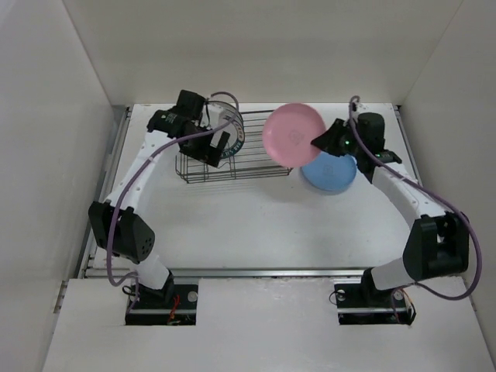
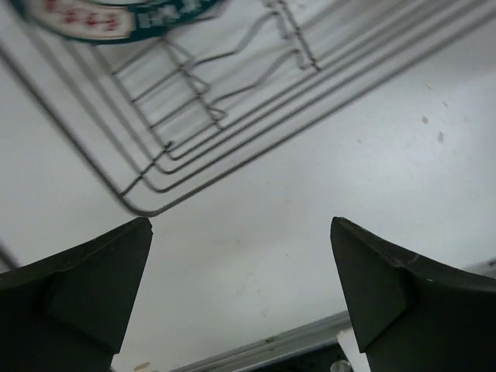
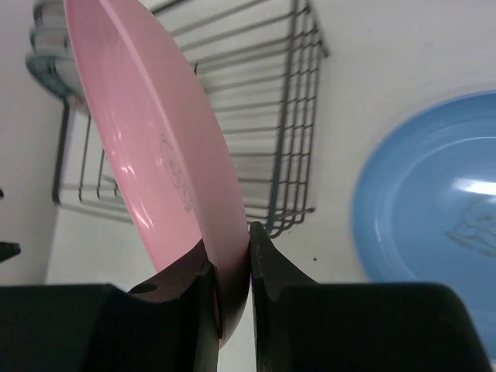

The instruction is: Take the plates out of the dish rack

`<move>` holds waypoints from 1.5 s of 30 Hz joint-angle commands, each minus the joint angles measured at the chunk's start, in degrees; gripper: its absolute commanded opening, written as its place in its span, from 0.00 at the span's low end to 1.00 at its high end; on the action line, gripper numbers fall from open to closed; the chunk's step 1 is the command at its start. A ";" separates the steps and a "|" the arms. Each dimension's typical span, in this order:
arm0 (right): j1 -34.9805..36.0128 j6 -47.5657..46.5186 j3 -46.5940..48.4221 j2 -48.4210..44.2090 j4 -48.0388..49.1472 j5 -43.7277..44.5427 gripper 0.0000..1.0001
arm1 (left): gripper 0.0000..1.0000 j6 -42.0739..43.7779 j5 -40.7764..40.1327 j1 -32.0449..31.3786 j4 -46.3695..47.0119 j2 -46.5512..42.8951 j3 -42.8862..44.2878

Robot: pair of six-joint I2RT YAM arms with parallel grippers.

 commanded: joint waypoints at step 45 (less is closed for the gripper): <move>4.06 -0.37 0.25 -6.42 -2.97 20.58 0.81 | 0.52 -6.65 -16.16 17.39 1.32 26.39 16.11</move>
